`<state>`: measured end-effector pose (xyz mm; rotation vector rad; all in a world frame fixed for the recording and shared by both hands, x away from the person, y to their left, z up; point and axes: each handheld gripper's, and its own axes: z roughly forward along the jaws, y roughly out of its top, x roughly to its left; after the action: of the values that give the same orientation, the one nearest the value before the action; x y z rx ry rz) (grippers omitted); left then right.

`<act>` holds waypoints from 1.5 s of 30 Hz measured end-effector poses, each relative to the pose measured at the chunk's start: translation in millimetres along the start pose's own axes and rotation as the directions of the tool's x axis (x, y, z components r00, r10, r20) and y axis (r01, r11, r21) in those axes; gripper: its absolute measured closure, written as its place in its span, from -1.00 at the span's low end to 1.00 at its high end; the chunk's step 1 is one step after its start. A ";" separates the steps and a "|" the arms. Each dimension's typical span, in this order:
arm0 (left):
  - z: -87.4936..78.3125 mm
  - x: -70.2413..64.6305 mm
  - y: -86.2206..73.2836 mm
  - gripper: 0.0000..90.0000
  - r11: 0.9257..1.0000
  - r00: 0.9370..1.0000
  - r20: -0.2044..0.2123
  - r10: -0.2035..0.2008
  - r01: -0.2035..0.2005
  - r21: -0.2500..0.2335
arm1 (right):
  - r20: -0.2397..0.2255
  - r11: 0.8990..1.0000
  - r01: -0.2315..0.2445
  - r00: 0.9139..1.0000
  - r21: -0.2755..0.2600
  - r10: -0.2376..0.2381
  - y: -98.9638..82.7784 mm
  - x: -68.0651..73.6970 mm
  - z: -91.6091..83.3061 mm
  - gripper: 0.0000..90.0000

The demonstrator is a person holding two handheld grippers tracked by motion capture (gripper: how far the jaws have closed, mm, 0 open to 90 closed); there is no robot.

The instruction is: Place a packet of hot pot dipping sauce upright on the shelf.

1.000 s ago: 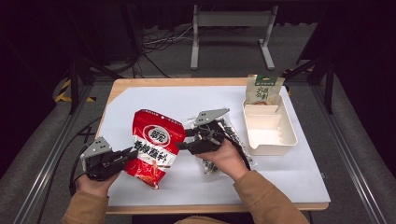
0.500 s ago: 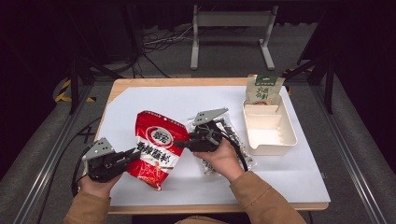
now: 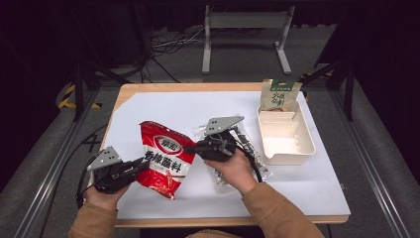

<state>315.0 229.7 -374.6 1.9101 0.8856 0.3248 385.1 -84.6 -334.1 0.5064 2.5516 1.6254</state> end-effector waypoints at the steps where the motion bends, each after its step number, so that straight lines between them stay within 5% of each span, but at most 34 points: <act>1: 0.2 -0.3 -0.1 0.77 1.000 1.000 0.000 -0.003 0.003 -0.001 | 0.001 1.000 0.003 1.000 -0.008 -0.003 1.1 1.0 -0.9 0.98; 29: 5.6 2.3 -2.5 0.64 1.000 0.999 0.034 -0.002 0.001 0.004 | 0.026 0.990 0.110 0.994 -0.083 -0.109 25.3 15.8 -18.9 0.99; 45: 5.4 13.4 -6.5 0.20 1.000 0.999 0.039 -0.027 0.027 0.015 | 0.147 0.983 0.170 0.976 -0.074 -0.157 40.1 -2.6 -77.0 0.98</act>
<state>324.5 237.2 -384.8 1.9101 0.8892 0.2643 378.8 -136.8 -264.9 0.3778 2.3428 1.5748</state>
